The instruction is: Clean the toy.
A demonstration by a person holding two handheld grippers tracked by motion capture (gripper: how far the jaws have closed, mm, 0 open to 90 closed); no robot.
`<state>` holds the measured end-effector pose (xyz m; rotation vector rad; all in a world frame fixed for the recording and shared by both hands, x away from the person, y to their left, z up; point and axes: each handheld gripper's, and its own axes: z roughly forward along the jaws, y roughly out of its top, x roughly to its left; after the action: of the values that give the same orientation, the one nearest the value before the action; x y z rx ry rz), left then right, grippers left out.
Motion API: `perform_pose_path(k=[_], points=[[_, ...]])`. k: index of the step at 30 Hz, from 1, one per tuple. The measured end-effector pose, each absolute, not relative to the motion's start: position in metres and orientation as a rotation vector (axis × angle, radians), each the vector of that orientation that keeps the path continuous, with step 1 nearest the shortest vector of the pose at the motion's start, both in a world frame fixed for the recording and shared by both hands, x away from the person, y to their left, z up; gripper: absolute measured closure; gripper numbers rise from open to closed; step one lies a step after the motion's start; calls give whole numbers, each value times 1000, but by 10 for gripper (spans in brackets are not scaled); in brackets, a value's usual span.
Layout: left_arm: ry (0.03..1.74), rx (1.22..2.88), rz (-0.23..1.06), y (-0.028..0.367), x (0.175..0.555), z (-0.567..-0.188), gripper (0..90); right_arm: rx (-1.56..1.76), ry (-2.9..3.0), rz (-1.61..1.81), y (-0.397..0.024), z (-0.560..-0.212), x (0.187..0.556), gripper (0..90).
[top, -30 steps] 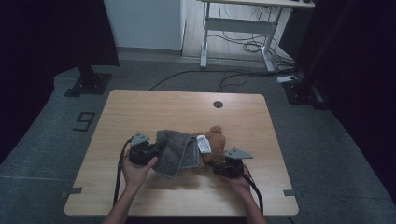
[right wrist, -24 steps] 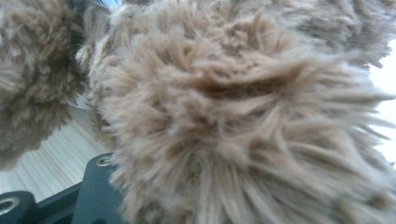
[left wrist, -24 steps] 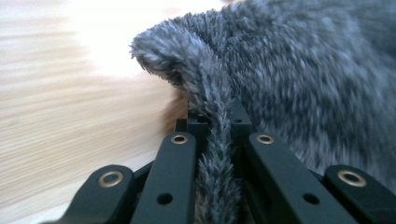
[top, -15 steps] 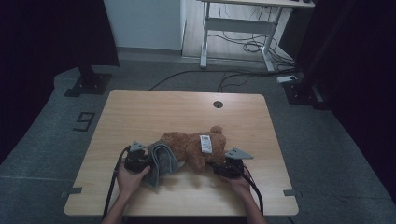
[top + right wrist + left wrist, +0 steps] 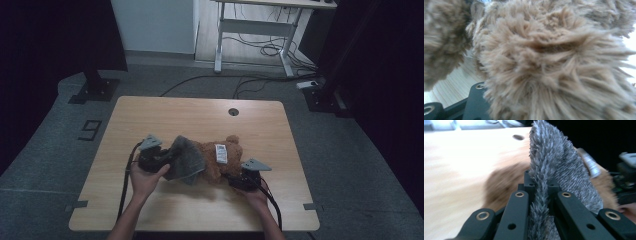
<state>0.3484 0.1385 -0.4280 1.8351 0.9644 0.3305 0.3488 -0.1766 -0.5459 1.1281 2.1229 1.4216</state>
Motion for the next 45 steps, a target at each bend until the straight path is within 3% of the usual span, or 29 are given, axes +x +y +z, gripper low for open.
perform_pose_path(k=[9,14,18,22,33,45], points=[[764,1915,332,31,360,-400,837,1122,2125,1425,-178,-547,348,402],[857,2025,306,10,386,-424,837,1116,2131,1425,-178,-547,347,402],[945,2019,270,28,397,-444,835,1104,2136,1411,-178,-547,347,402],[987,2021,332,51,397,-446,835,1125,2126,1415,-177,-547,347,404],[1128,1860,335,149,385,-457,833,1131,2116,1402,-175,-547,346,407],[1225,1841,281,191,372,-492,834,1118,2116,1383,-174,-549,343,424]])
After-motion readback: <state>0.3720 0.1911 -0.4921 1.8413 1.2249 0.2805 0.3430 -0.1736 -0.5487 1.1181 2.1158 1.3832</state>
